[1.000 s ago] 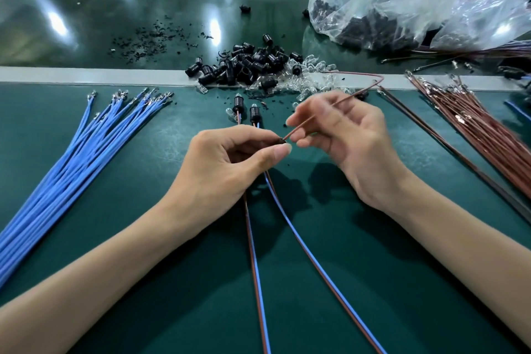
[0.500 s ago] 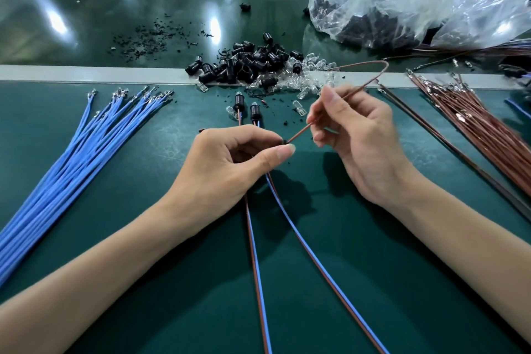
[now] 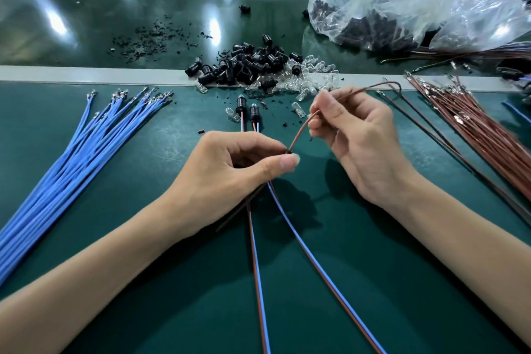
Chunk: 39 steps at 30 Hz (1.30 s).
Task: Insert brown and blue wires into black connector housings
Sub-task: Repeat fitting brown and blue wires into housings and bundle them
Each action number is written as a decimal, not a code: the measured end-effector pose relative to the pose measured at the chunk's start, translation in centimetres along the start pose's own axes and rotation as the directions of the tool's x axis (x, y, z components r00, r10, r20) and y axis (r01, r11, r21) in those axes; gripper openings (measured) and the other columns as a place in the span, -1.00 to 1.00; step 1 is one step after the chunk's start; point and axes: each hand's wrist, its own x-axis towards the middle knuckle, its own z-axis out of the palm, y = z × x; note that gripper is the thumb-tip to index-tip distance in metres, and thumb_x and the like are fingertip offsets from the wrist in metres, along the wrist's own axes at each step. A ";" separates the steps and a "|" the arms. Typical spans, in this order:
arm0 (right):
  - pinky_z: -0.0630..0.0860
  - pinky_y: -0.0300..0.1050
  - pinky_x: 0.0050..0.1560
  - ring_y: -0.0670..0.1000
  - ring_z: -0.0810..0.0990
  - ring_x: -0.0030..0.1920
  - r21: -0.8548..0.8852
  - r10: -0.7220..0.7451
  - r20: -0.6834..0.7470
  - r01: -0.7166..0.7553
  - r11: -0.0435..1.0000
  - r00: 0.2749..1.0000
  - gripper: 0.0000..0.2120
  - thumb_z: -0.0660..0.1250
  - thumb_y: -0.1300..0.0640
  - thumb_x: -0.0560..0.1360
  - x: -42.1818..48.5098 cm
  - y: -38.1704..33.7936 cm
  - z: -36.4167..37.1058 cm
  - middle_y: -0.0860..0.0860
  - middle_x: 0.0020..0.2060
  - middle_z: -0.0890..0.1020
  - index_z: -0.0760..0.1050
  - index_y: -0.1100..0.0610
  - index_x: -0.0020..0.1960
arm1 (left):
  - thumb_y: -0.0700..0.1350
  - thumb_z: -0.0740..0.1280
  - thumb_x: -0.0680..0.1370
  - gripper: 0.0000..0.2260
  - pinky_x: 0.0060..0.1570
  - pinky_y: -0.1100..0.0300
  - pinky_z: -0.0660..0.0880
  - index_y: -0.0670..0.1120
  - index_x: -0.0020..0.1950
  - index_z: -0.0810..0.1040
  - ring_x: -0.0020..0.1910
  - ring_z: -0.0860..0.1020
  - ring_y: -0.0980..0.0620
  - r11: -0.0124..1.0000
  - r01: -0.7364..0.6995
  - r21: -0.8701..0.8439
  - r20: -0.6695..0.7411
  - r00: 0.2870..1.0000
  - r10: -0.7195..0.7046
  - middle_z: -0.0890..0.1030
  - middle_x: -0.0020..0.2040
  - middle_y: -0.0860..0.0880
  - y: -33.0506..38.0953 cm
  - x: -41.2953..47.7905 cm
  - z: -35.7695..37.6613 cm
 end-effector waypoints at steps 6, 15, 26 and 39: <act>0.49 -0.28 -0.31 -0.08 0.54 -0.41 -0.318 0.027 0.188 0.035 0.948 0.982 -0.83 0.43 0.10 0.36 -0.5 0.3 0.2 0.00 -0.42 0.59 0.53 0.20 -0.23 | 0.06 0.42 0.33 -0.79 -0.20 0.29 0.49 -0.06 -0.19 0.68 -0.30 0.56 0.15 1.000 -0.006 0.018 0.094 0.996 0.005 0.69 -0.26 -0.06 0.1 -0.1 0.0; 0.43 -0.27 -0.39 -0.09 0.51 -0.41 -0.257 0.010 0.124 0.022 0.966 0.992 -0.79 0.30 0.07 0.49 -0.1 0.2 0.0 -0.06 -0.40 0.59 0.48 0.20 -0.22 | 0.07 0.44 0.31 -0.80 -0.25 0.39 0.49 -0.04 -0.22 0.67 -0.34 0.58 0.22 1.000 -0.005 -0.001 0.036 0.999 0.005 0.68 -0.31 0.04 -0.1 0.0 0.0; 0.41 -0.25 -0.40 -0.08 0.48 -0.42 -0.224 -0.032 0.104 0.054 0.973 0.994 -0.84 0.26 0.17 0.54 -0.2 0.1 0.1 -0.03 -0.36 0.56 0.45 0.16 -0.22 | 0.09 0.41 0.33 -0.82 -0.31 0.44 0.44 0.00 -0.24 0.66 -0.38 0.53 0.27 0.999 -0.019 0.035 -0.020 1.000 0.019 0.66 -0.35 0.10 0.0 0.0 0.1; 0.40 -0.31 -0.37 -0.14 0.48 -0.42 -0.405 -0.022 0.238 0.120 0.907 0.971 -0.87 0.32 0.12 0.47 -0.4 0.4 0.2 -0.11 -0.41 0.59 0.54 0.12 -0.24 | 0.07 0.40 0.34 -0.86 -0.31 0.46 0.42 0.03 -0.24 0.65 -0.38 0.52 0.29 0.999 -0.036 0.038 -0.049 0.998 0.037 0.65 -0.35 0.12 -0.1 0.1 0.2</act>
